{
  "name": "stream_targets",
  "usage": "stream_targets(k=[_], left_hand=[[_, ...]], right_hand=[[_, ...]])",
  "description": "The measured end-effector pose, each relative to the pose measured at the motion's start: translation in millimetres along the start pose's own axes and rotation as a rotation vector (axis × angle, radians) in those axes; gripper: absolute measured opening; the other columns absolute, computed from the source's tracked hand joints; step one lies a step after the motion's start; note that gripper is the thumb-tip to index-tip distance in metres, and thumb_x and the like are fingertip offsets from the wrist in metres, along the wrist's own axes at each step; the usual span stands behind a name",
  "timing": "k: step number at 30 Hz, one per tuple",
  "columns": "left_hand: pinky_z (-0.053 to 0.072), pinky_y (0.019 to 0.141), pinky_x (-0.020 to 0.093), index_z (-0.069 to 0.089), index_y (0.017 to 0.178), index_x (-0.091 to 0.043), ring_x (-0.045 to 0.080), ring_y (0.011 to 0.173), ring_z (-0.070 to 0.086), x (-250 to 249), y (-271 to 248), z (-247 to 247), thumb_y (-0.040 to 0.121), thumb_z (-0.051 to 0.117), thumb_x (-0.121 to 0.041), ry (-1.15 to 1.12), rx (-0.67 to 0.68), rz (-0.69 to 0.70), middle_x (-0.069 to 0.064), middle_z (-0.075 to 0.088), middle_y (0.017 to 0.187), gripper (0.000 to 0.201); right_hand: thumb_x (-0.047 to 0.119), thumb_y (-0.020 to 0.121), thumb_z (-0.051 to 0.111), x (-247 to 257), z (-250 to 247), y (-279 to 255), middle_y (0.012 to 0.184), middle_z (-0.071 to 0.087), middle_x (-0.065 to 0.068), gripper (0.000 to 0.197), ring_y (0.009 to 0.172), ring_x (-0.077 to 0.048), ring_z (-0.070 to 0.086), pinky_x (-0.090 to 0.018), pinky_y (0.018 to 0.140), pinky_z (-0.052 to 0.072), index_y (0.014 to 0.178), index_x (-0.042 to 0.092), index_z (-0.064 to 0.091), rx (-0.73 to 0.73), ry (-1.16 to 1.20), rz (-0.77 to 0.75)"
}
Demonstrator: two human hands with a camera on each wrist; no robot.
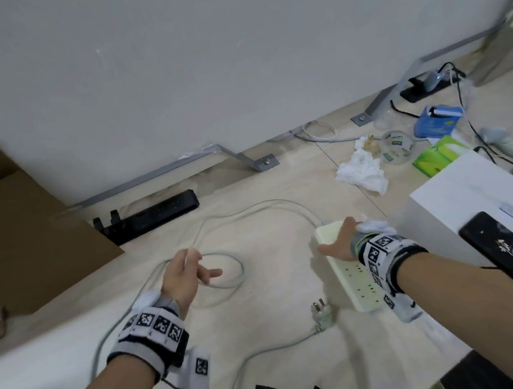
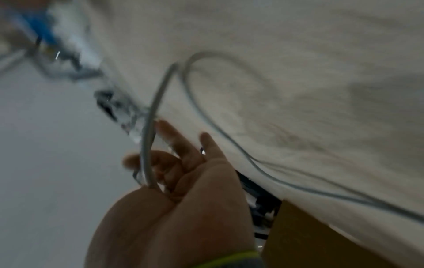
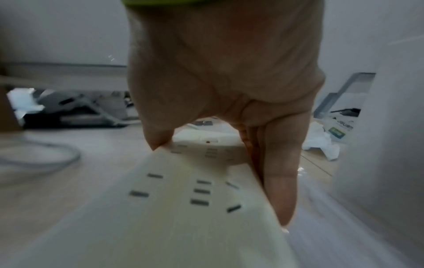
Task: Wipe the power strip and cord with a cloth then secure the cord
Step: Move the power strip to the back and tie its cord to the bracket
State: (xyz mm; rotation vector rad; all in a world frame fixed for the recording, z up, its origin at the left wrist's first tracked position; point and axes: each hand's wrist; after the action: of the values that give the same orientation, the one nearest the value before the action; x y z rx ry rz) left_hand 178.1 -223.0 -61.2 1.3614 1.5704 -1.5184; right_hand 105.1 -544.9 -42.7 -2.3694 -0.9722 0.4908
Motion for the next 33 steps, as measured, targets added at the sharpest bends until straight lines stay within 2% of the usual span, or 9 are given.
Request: stream_targets(k=[3,6,8,11,16,19,25,30,33], left_hand=[[0.054,0.062,0.037,0.054,0.097,-0.012,0.02,0.038,0.045,-30.5,0.7,3.2,0.103,0.027,-0.035,-0.247,0.049,-0.03,-0.002,0.031,0.043,0.036],[0.027,0.042,0.021,0.056,0.113,-0.015,0.011,0.037,0.021,-51.2,2.0,9.1,0.102,0.025,-0.04,-0.249,0.126,0.004,-0.002,0.028,0.049,0.041],[0.02,0.044,0.021,0.057,0.113,-0.021,0.01,0.04,0.025,-56.5,2.6,15.1,0.101,0.026,-0.039,-0.031,0.143,0.105,-0.001,0.034,0.053,0.037],[0.038,0.054,0.028,0.053,0.115,-0.029,0.015,0.054,0.047,-53.2,1.1,20.9,0.098,0.025,-0.044,0.434,0.198,0.368,0.001,0.048,0.06,0.036],[0.036,0.055,0.029,0.04,0.126,-0.036,0.018,0.051,0.052,-39.8,1.7,29.8,0.095,0.021,-0.049,0.797,0.359,0.495,-0.004,0.046,0.054,0.039],[0.039,0.057,0.031,0.036,0.128,-0.037,0.018,0.051,0.049,-40.5,-2.2,29.5,0.097,0.024,-0.048,0.863,0.418,0.522,-0.005,0.046,0.055,0.035],[0.041,0.054,0.033,0.044,0.1,-0.025,0.015,0.052,0.05,-32.8,4.8,-5.9,0.094,0.022,-0.055,0.767,0.334,0.428,-0.002,0.048,0.057,0.037],[0.047,0.065,0.034,0.049,0.108,-0.036,0.017,0.06,0.055,3.1,4.4,-33.4,0.093,0.019,-0.053,0.773,0.228,0.364,0.0,0.059,0.066,0.037],[0.051,0.062,0.037,0.045,0.112,-0.033,0.026,0.06,0.056,11.4,12.1,-23.3,0.096,0.026,-0.043,1.033,0.242,0.315,0.004,0.063,0.072,0.027]], right_hand=[[0.082,0.049,0.05,-10.2,13.4,-18.3,0.111,0.056,-0.009,0.109,0.085,-0.026,0.051,-0.033,0.072,0.044,0.131,0.012,0.034,0.03,-0.061,-0.009],[0.084,0.05,0.054,-12.2,19.1,-31.1,0.113,0.055,-0.01,0.112,0.09,-0.026,0.056,-0.035,0.081,0.05,0.133,0.011,0.033,0.102,-0.126,0.005],[0.078,0.067,0.052,-7.2,7.5,-42.7,0.12,0.056,-0.01,0.092,0.102,-0.028,0.058,-0.037,0.09,0.048,0.131,0.012,0.043,0.123,-0.289,-0.052],[0.054,0.087,0.049,14.0,-19.1,-51.5,0.131,0.052,-0.008,0.06,0.112,-0.027,0.056,-0.038,0.093,0.045,0.134,0.017,0.042,0.024,-0.275,-0.245],[0.032,0.089,0.06,75.4,-34.6,-38.1,0.15,0.018,-0.001,0.075,0.098,-0.025,0.059,-0.032,0.079,0.046,0.146,0.039,0.011,-0.316,0.083,-0.824],[0.015,0.093,0.052,109.7,-40.0,-26.0,0.141,0.036,-0.004,0.042,0.108,-0.025,0.054,-0.03,0.083,0.043,0.133,0.025,0.046,-0.35,-0.021,-0.999],[0.005,0.09,0.047,136.2,-71.4,23.5,0.118,0.055,-0.011,0.025,0.106,-0.031,0.053,-0.03,0.085,0.041,0.11,0.012,0.061,-0.438,0.152,-0.842],[0.01,0.089,0.048,151.3,-77.3,59.5,0.122,0.047,-0.013,0.026,0.105,-0.033,0.051,-0.034,0.086,0.044,0.114,0.011,0.057,-0.411,0.22,-0.653],[0.011,0.089,0.048,163.9,-67.2,61.9,0.135,0.039,-0.012,0.034,0.109,-0.036,0.052,-0.038,0.094,0.044,0.123,0.015,0.048,-0.317,0.285,-0.615]])
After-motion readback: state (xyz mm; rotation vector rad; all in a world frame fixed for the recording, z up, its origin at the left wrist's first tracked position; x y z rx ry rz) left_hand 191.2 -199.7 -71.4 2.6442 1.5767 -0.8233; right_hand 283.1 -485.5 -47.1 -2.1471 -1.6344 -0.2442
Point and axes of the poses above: each hand's wrist, its own y-axis towards the middle knuckle, its own z-axis out of the palm, x = y × z
